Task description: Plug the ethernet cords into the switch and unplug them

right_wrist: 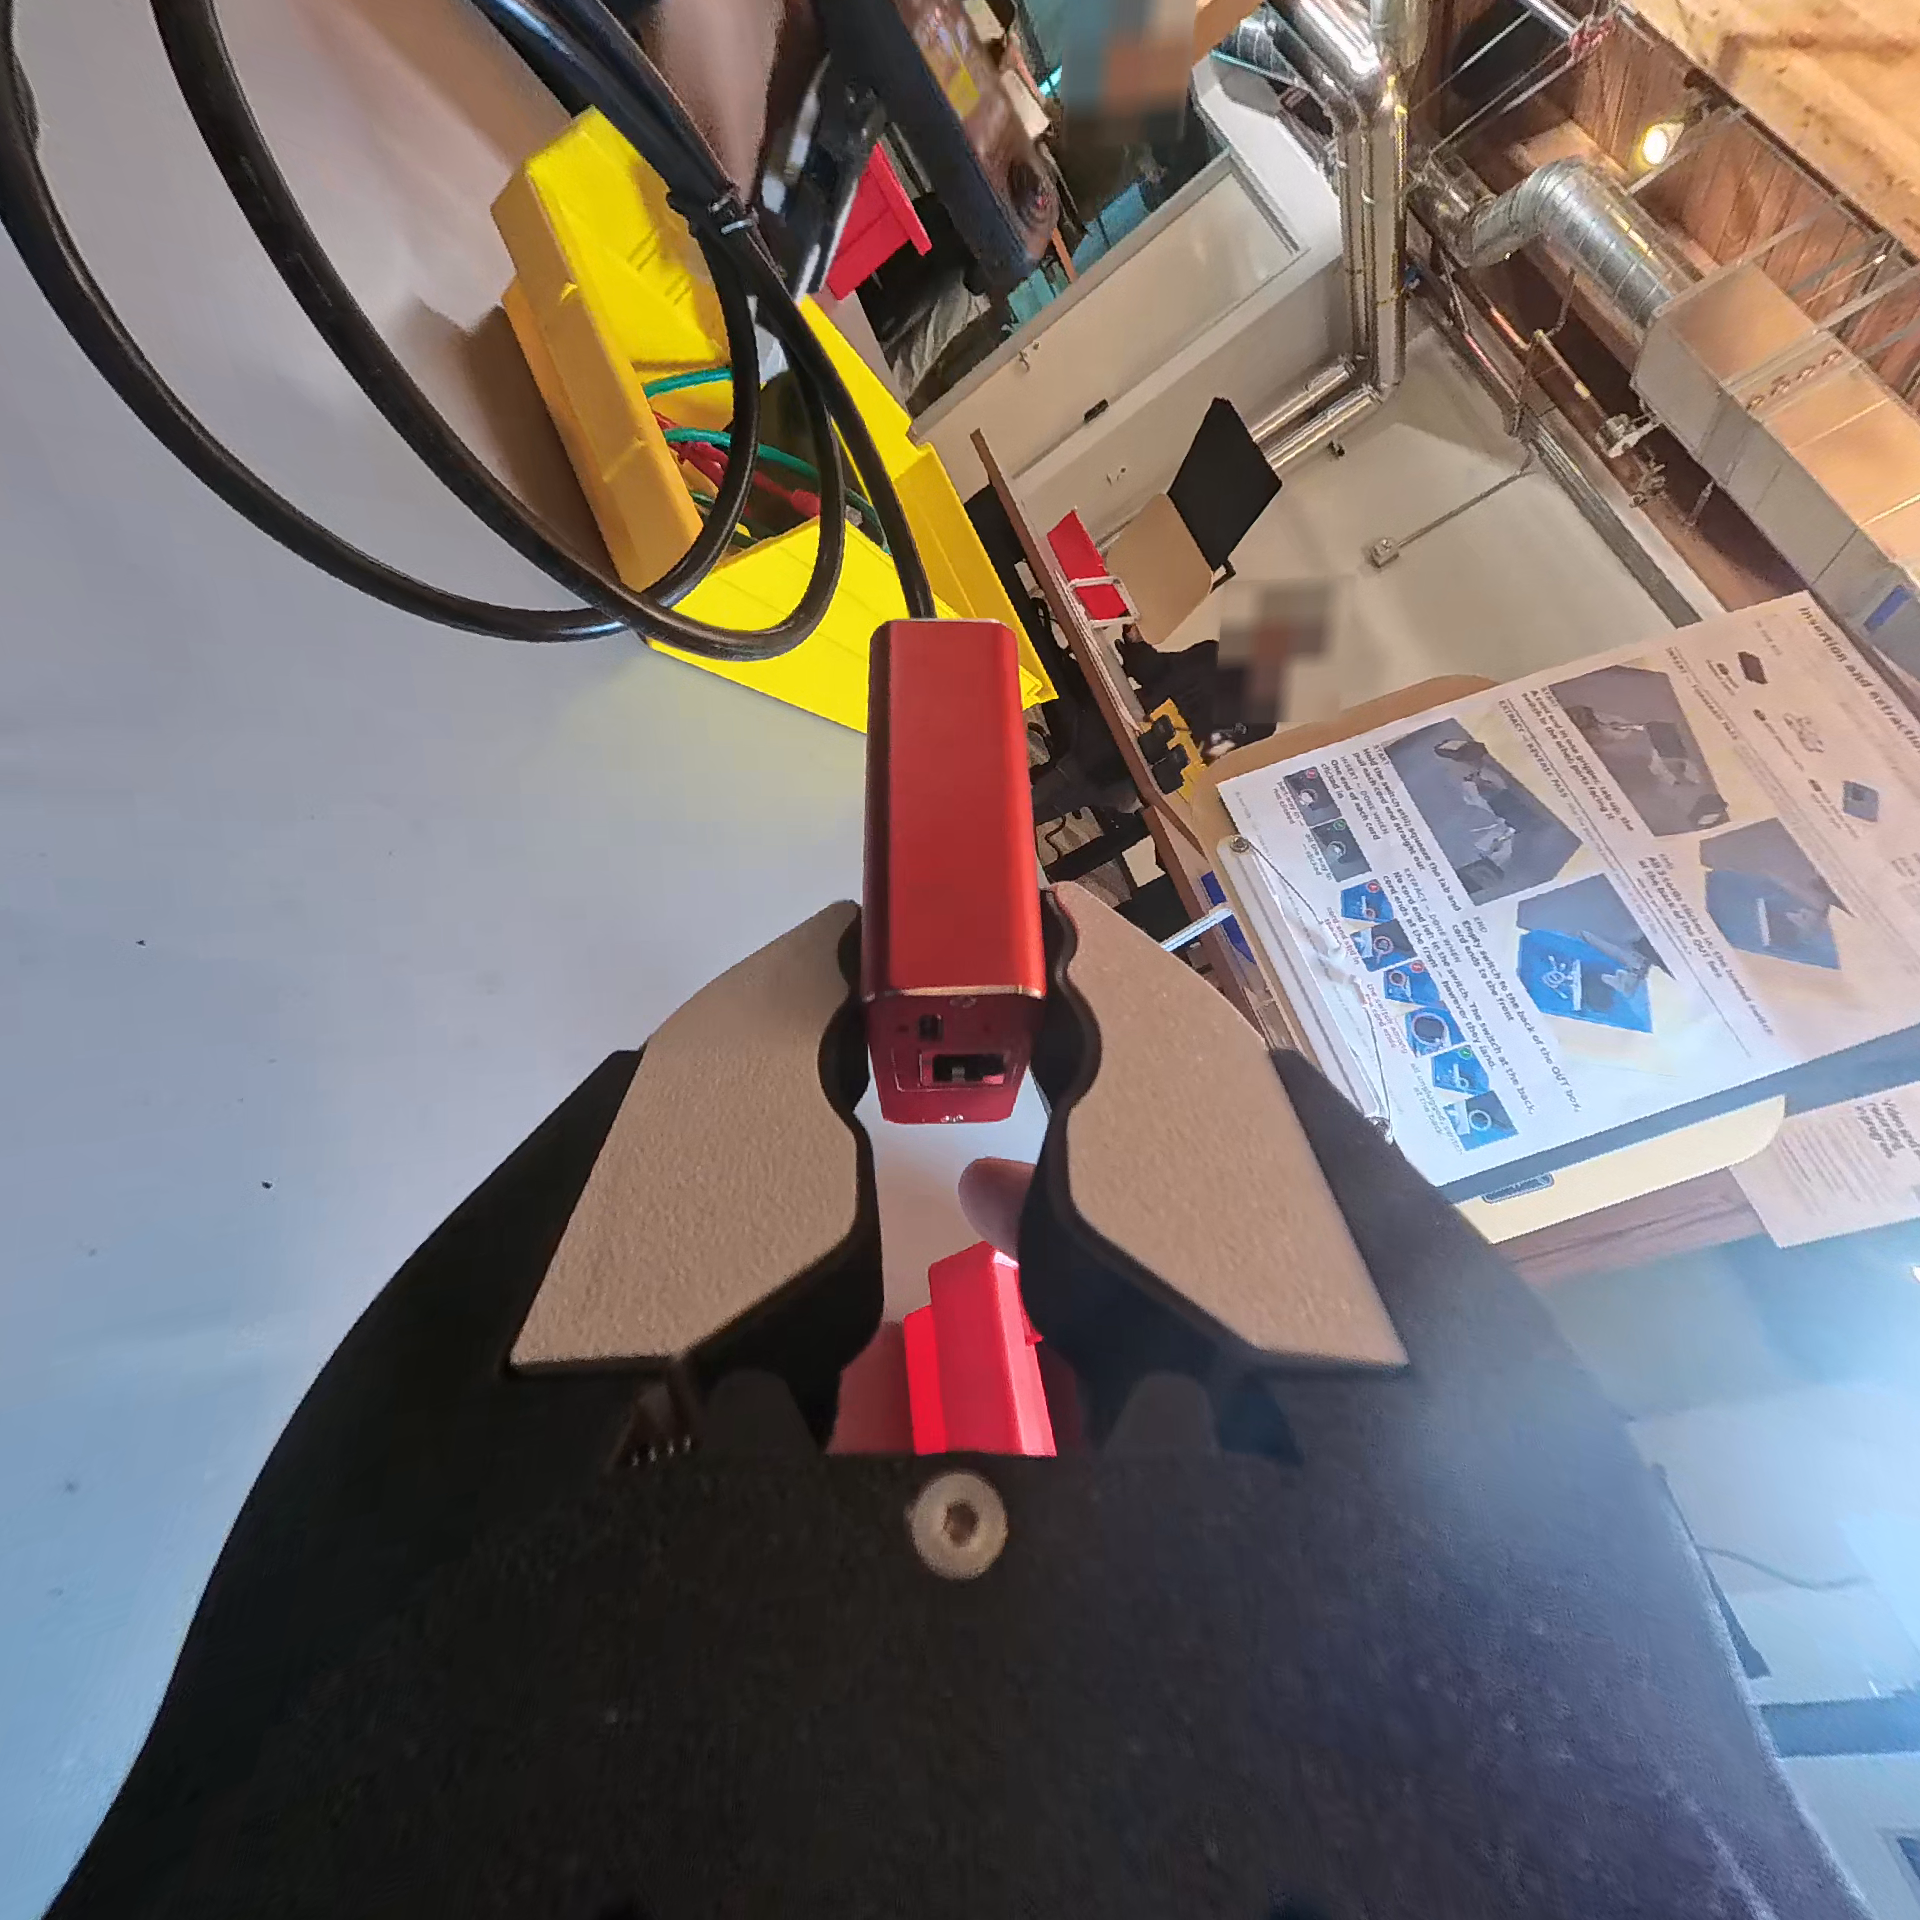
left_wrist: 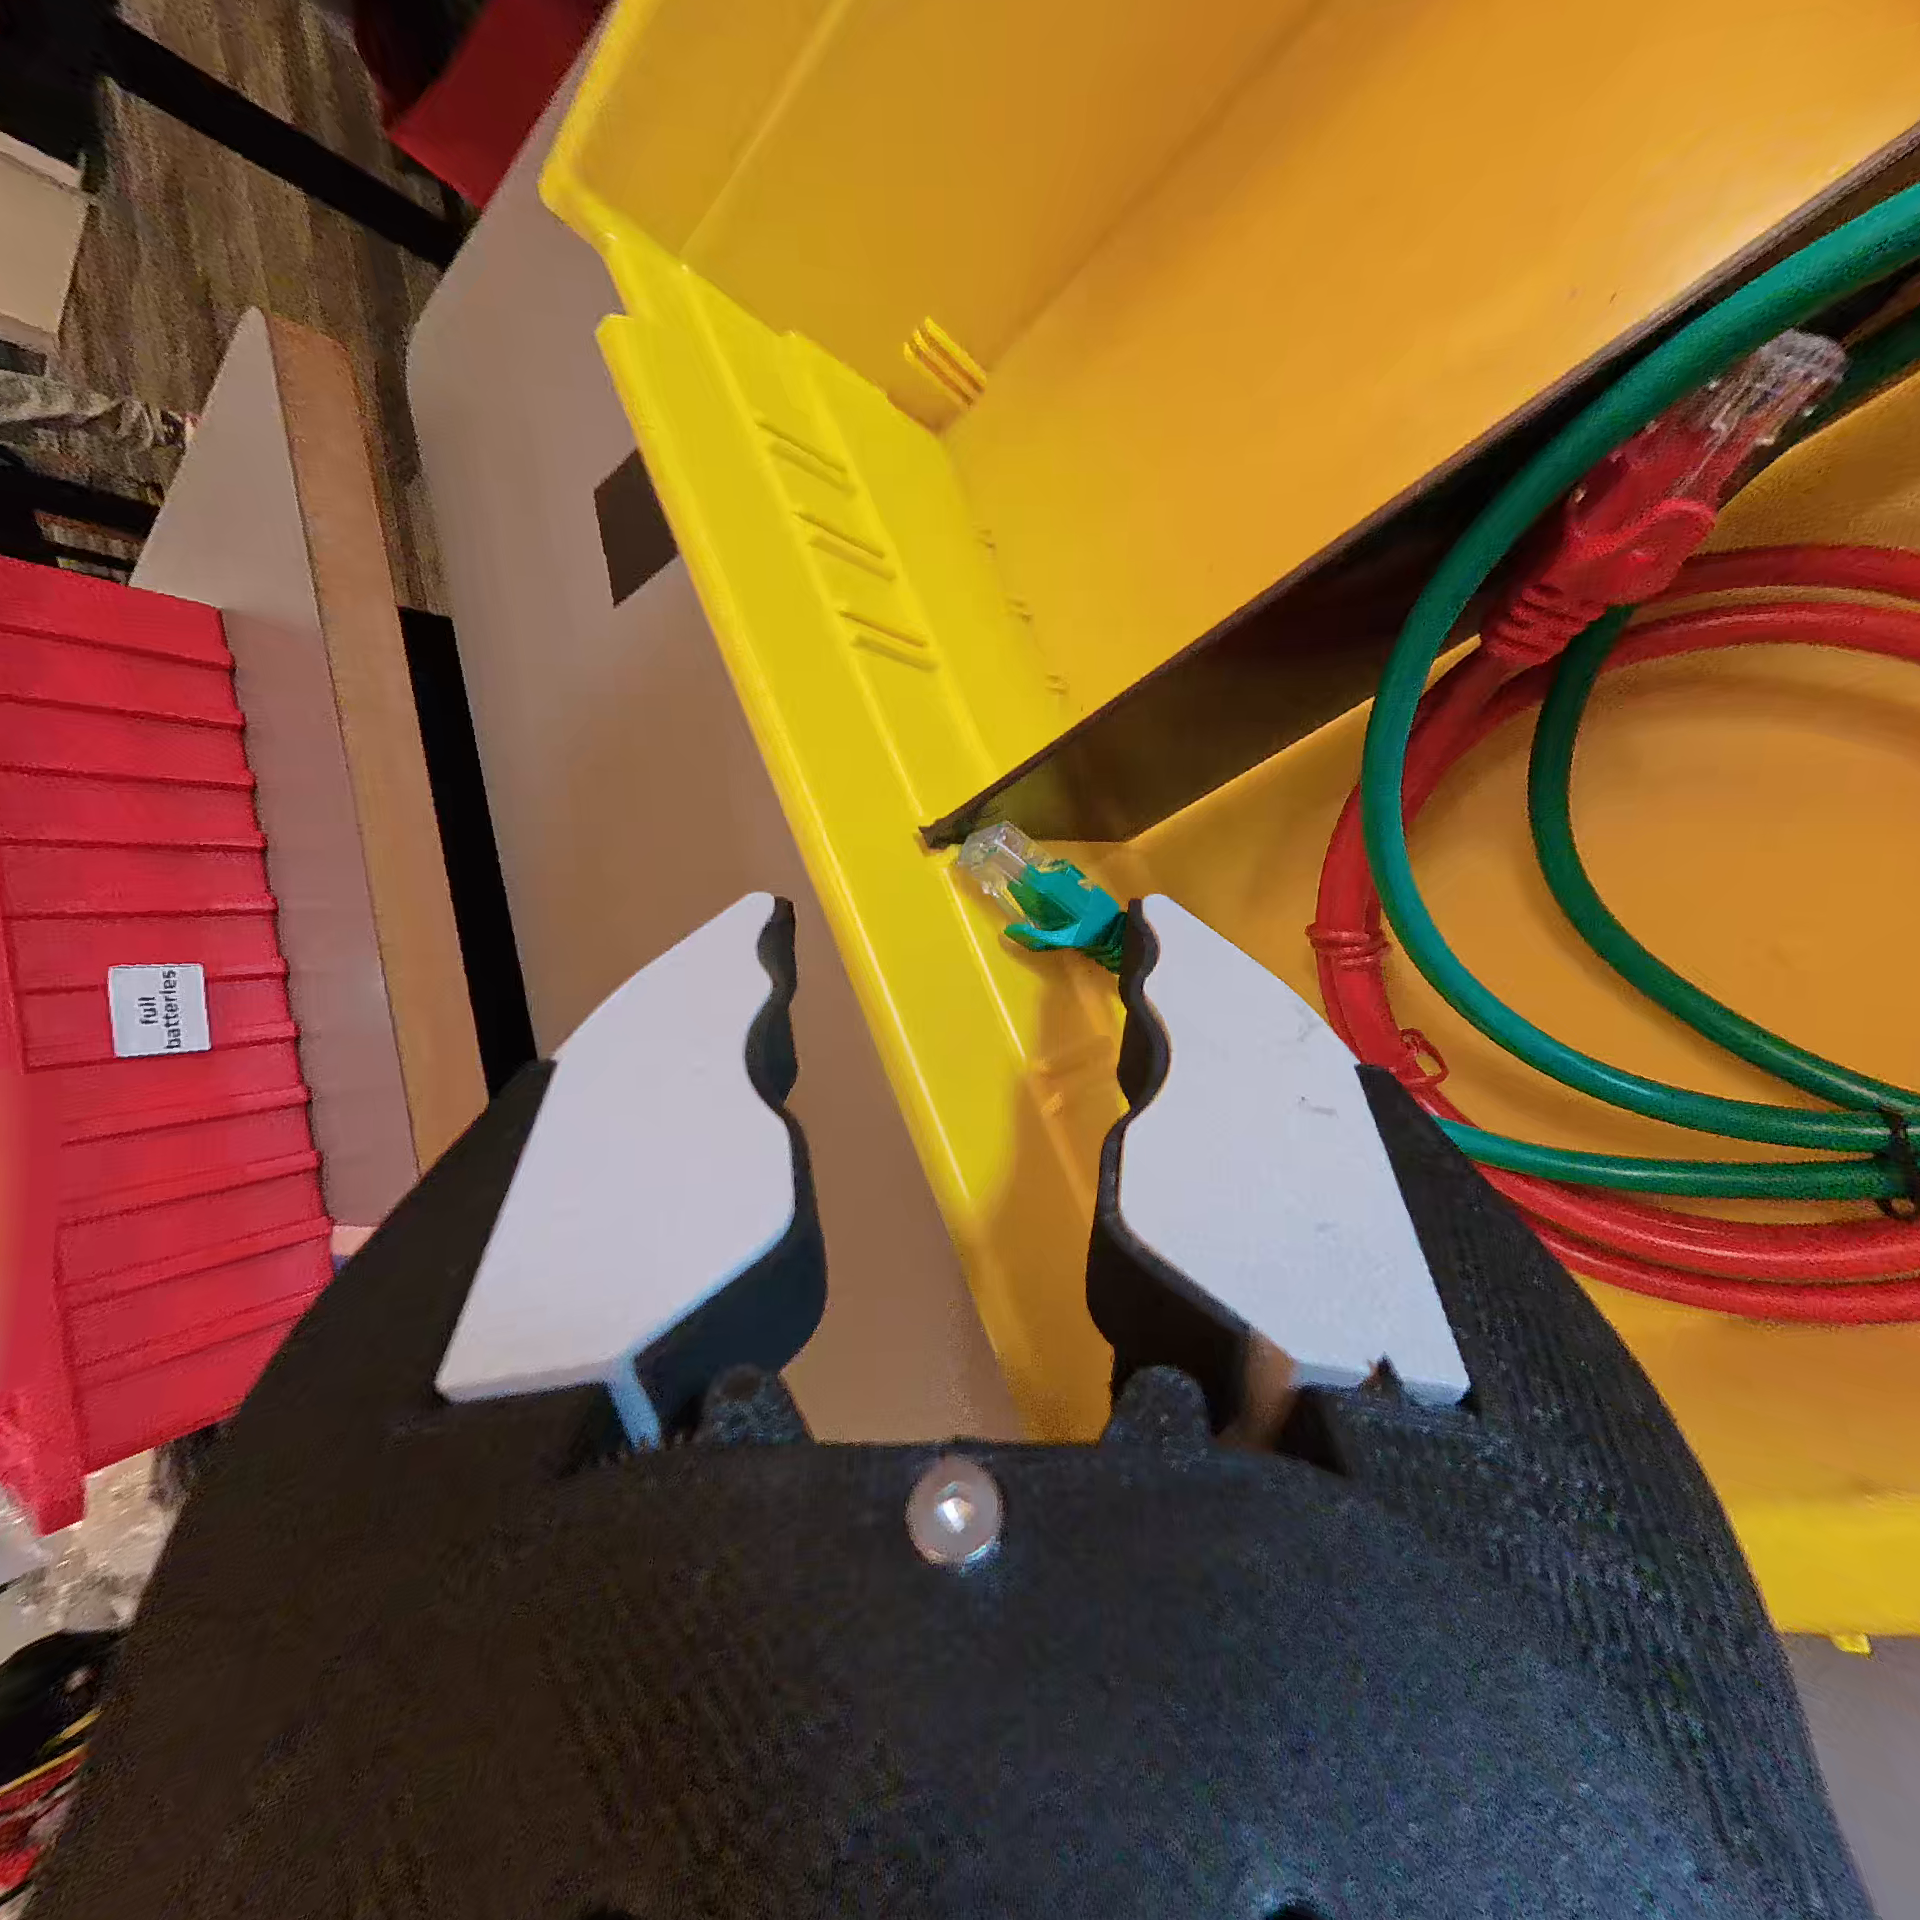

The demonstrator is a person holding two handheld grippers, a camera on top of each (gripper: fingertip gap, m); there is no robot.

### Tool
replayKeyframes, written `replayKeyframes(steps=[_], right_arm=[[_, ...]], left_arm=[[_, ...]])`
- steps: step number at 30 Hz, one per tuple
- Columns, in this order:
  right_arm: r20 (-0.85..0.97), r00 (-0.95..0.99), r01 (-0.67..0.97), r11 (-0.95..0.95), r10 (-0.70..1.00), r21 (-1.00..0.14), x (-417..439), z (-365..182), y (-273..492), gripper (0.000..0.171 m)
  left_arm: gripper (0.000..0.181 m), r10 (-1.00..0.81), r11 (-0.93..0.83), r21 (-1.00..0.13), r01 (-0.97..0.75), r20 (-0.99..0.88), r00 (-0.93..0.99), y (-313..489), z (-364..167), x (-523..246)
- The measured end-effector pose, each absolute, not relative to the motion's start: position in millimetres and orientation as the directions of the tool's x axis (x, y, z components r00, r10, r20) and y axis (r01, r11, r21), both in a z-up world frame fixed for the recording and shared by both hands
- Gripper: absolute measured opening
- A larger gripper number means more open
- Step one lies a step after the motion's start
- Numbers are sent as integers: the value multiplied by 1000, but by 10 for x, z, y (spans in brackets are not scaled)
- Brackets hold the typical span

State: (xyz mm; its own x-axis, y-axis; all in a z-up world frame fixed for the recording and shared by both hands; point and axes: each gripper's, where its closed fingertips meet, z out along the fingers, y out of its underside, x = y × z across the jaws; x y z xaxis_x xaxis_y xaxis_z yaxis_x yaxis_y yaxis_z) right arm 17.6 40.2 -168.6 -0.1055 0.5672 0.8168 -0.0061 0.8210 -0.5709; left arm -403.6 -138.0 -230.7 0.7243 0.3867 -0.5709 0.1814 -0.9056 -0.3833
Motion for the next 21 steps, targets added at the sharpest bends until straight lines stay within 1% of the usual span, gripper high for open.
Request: replayKeyframes(steps=[3,5,7,10,12,15,21], right_arm=[[820,-106,3,825,563,-566,177,-1699,415,28],[820,-103,6,824,563,-566,181,-1700,430,28],[818,-100,6,823,566,-569,187,-1696,443,28],[816,-99,7,821,569,-572,186,-1701,457,28],[815,-100,8,820,570,-572,184,-1707,458,28],[818,-100,10,823,566,-568,185,-1709,453,27],[818,-78,8,821,570,-571,190,-1676,477,28]], left_arm=[[56,338,-934,-311,176,-607,720,-1377,-2319,-4043],[53,326,-938,-311,156,-625,709,-1372,-2281,-4040],[43,336,-929,-347,131,-636,695,-1364,-2203,-4036],[21,347,-909,-411,66,-664,662,-1340,-2017,-4025],[20,348,-905,-422,47,-674,651,-1355,-1918,-4016],[17,359,-873,-488,-2,-645,674,-1300,-1776,-3968],[11,392,-723,-681,-120,-547,740,-1155,-1304,-3719]])
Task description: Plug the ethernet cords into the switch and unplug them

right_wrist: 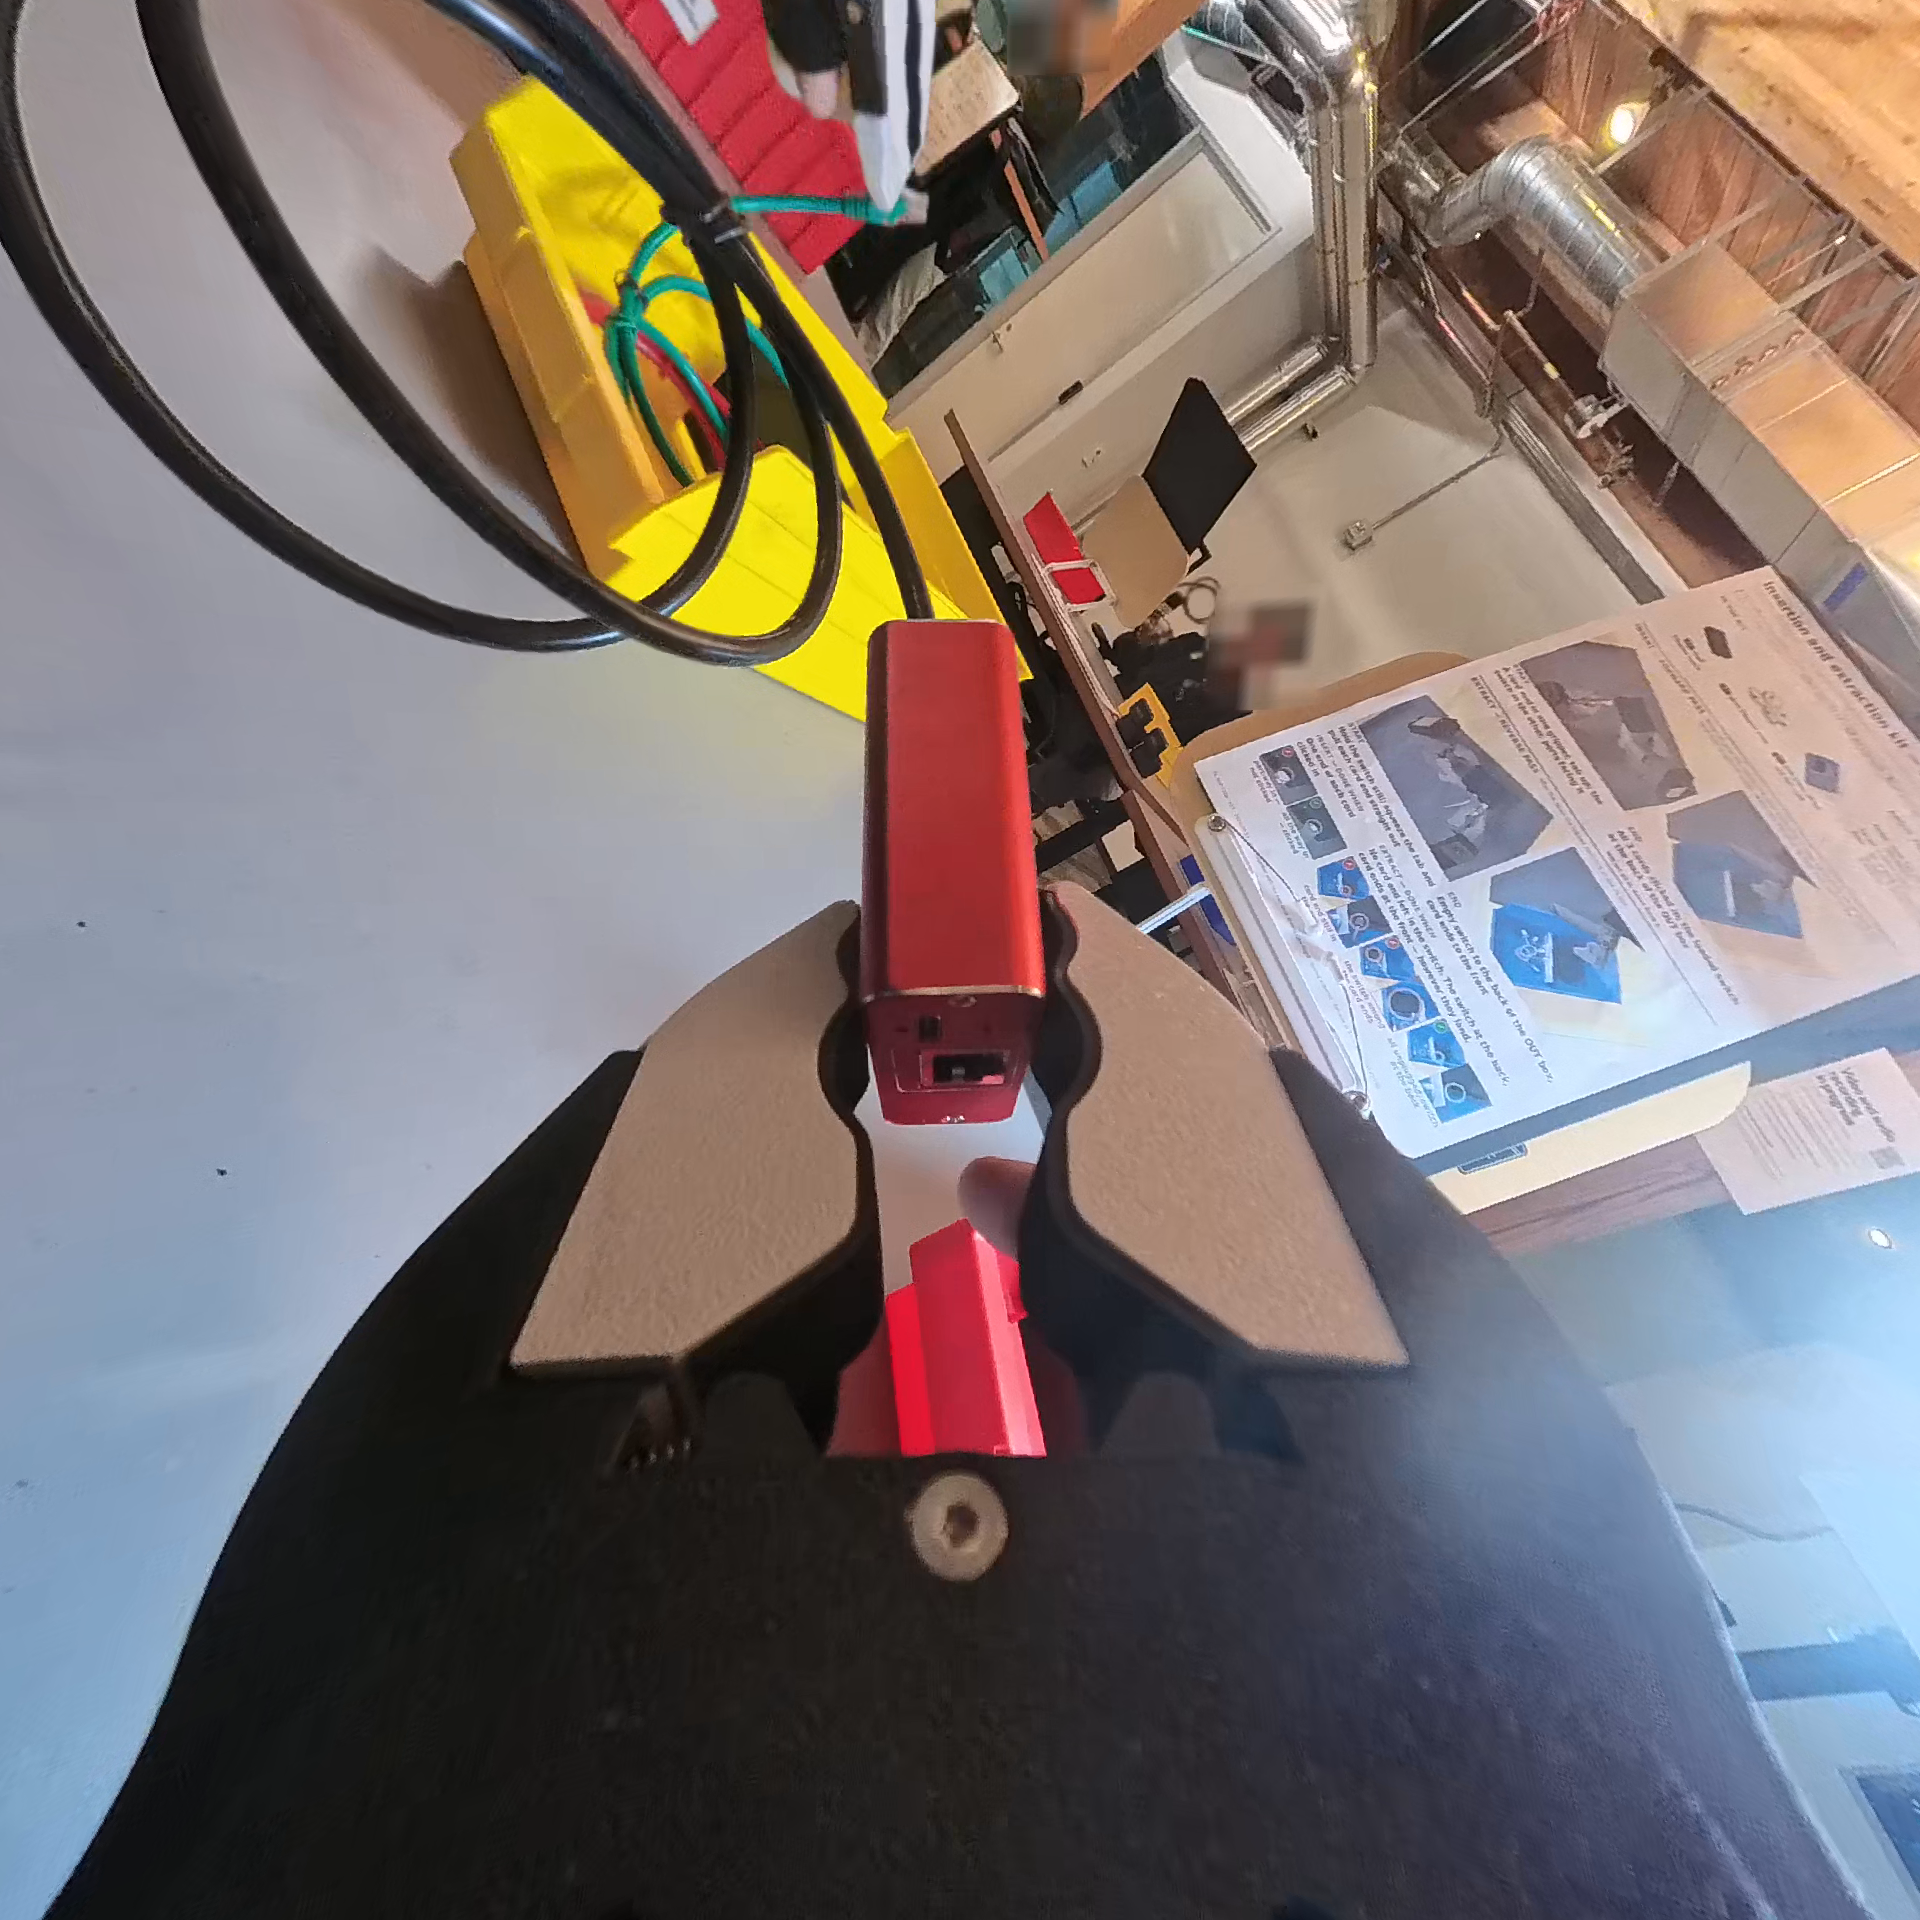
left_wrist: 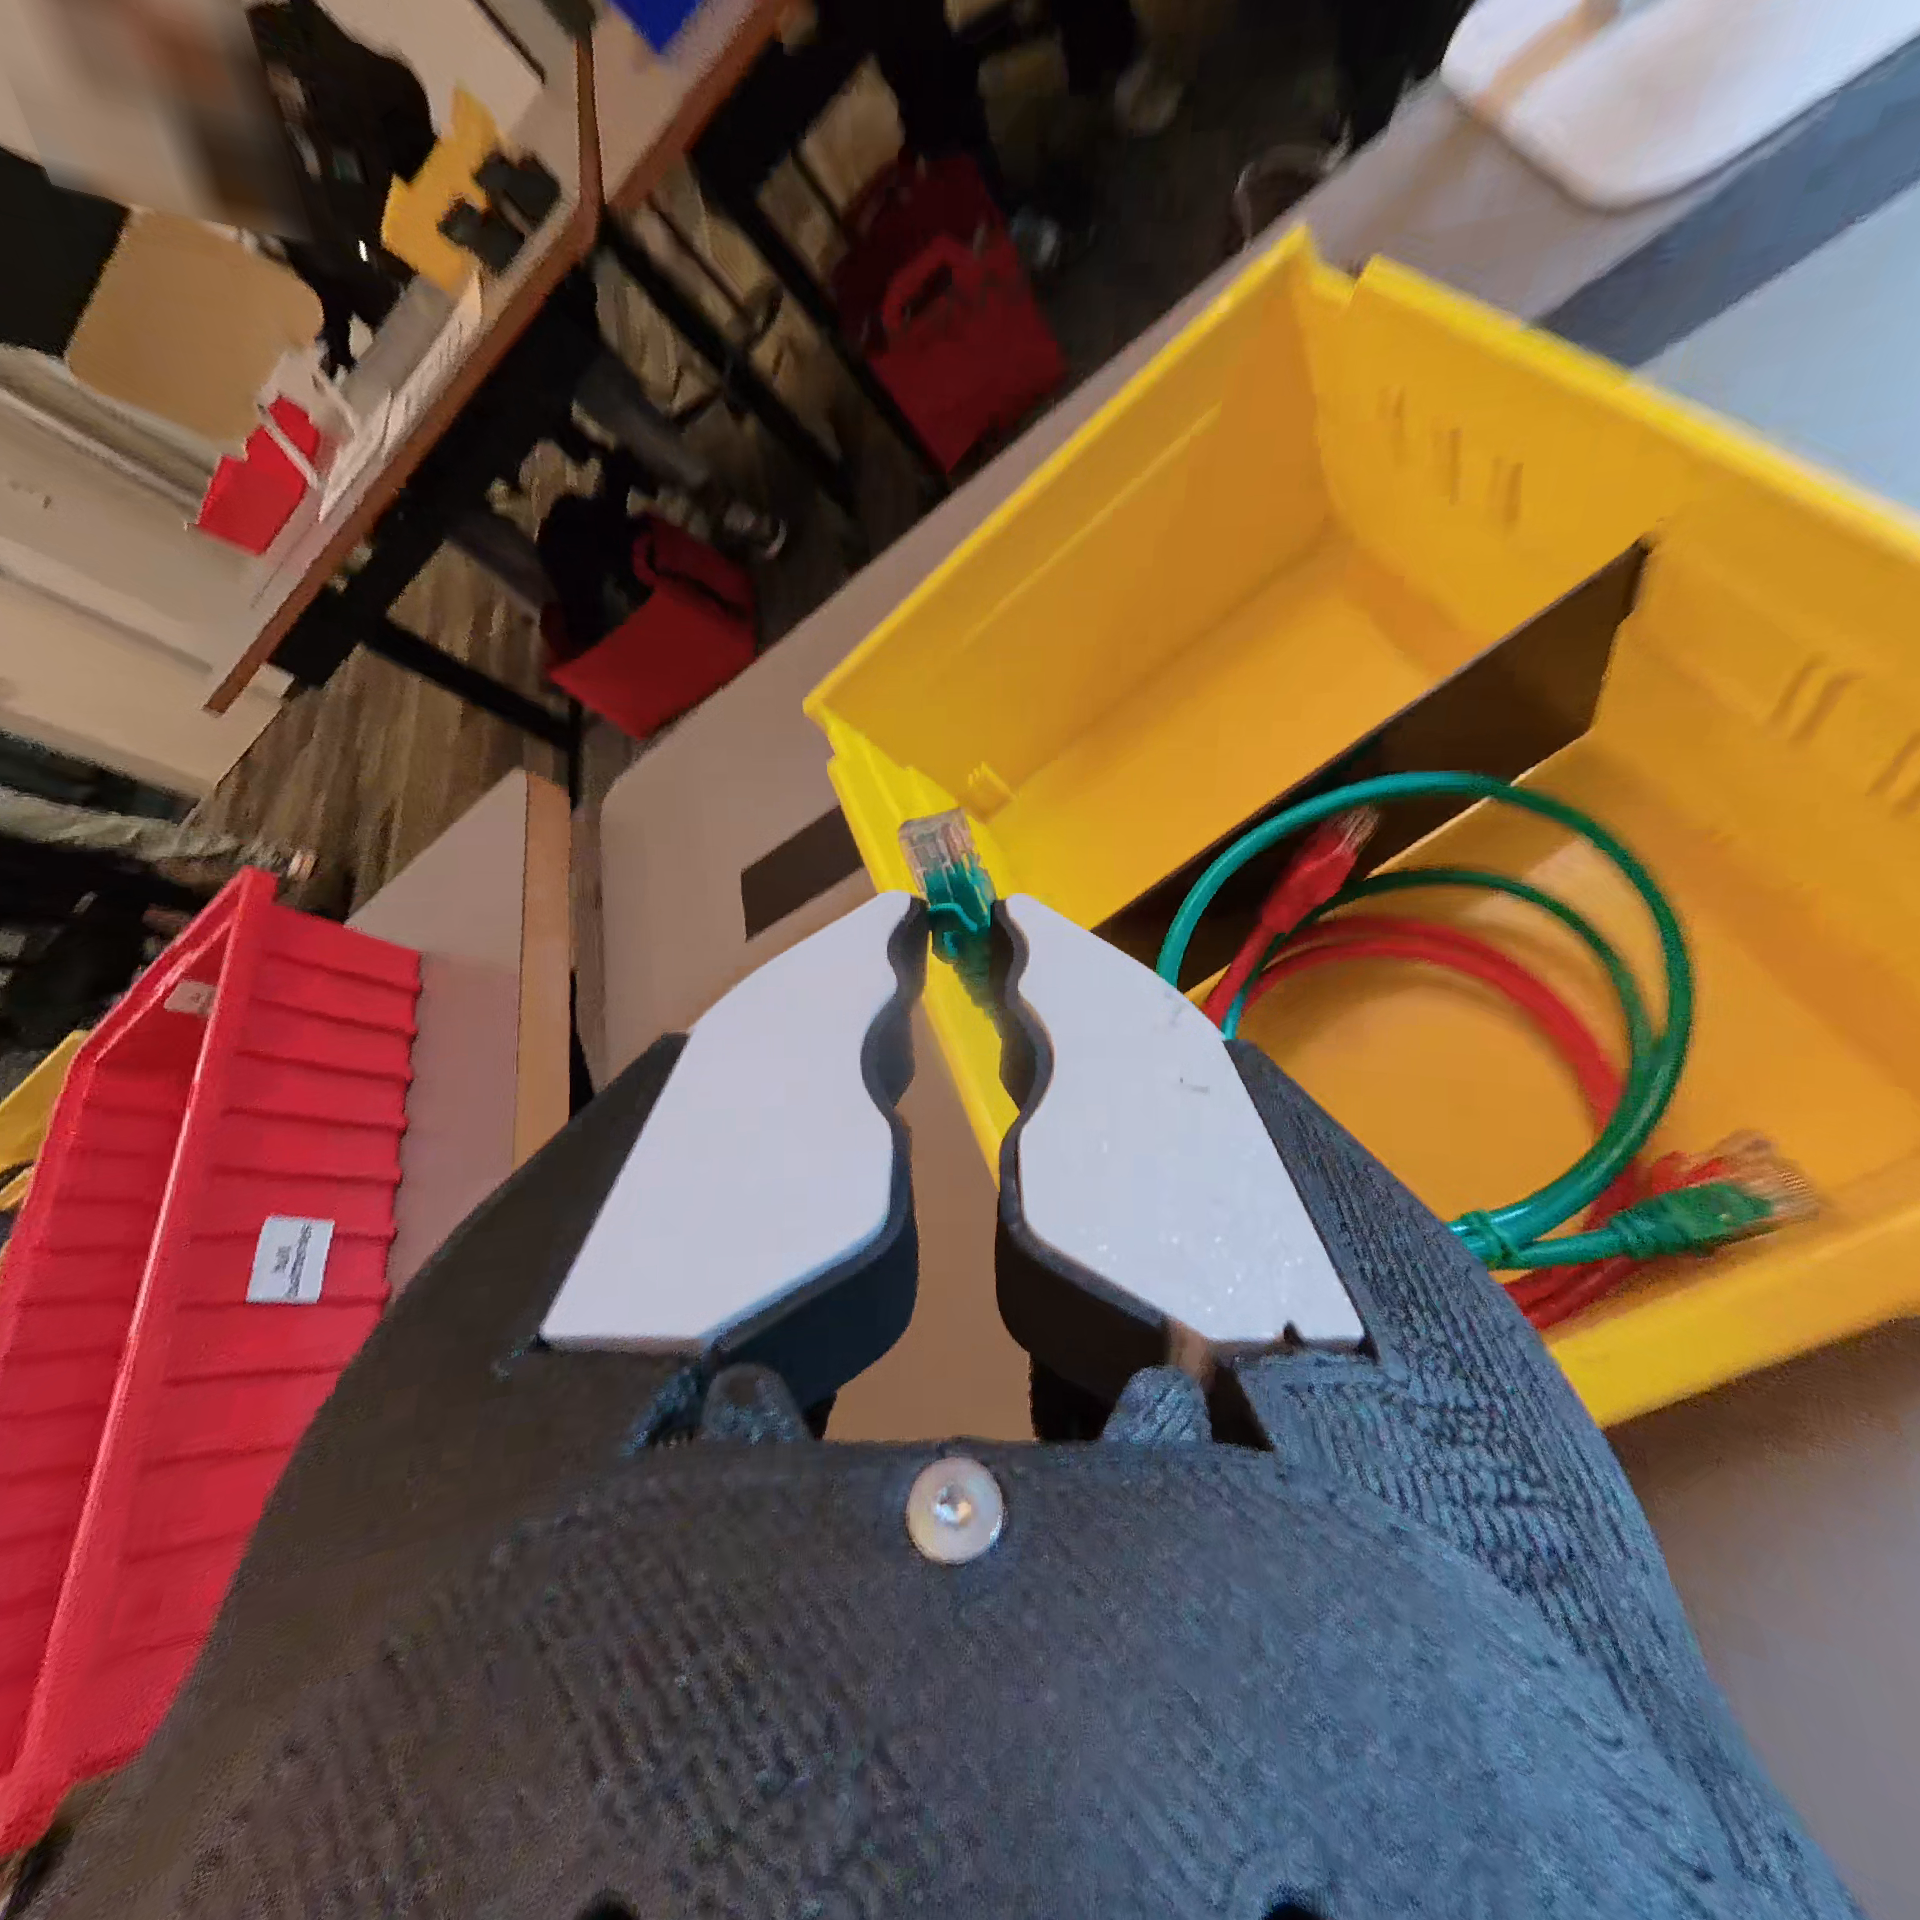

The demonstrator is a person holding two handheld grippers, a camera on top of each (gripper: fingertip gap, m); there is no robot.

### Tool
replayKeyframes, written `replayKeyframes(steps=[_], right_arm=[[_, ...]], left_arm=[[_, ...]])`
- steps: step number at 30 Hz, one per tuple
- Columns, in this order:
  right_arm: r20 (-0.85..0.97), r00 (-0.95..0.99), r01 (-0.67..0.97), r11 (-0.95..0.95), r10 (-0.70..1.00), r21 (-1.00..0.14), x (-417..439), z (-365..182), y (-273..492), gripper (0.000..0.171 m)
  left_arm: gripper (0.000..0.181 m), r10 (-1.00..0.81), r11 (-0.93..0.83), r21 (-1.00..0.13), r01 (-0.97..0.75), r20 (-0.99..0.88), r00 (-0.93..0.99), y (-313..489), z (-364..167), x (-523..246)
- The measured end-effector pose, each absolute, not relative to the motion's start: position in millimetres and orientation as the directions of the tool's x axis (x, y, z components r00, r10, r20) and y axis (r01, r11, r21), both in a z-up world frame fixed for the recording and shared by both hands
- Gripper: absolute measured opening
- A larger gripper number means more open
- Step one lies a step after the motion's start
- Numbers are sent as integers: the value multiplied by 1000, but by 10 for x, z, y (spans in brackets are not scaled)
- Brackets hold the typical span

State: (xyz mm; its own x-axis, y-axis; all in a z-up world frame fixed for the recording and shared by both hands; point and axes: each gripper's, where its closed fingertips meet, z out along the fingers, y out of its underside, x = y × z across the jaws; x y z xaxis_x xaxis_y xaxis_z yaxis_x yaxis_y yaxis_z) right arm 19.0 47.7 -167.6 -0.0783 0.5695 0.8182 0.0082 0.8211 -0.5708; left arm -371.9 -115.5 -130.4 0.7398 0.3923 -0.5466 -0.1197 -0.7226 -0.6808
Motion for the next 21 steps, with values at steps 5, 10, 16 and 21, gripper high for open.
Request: replayKeyframes(steps=[5,10,16,21], right_arm=[[819,-65,5,821,570,-571,195,-1651,488,27],[818,-66,6,820,571,-572,192,-1651,486,28],[820,-65,6,822,569,-570,190,-1652,481,28],[818,-62,4,820,572,-573,190,-1644,485,28]], left_arm=[[8,380,-604,-776,-181,-480,791,-1121,-901,-3477],[7,329,-510,-828,-233,-438,837,-1105,-611,-3195],[7,194,-368,-895,-253,-340,920,-1038,-405,-2834],[7,-40,-415,-876,-247,-254,966,-1004,-614,-2540]])
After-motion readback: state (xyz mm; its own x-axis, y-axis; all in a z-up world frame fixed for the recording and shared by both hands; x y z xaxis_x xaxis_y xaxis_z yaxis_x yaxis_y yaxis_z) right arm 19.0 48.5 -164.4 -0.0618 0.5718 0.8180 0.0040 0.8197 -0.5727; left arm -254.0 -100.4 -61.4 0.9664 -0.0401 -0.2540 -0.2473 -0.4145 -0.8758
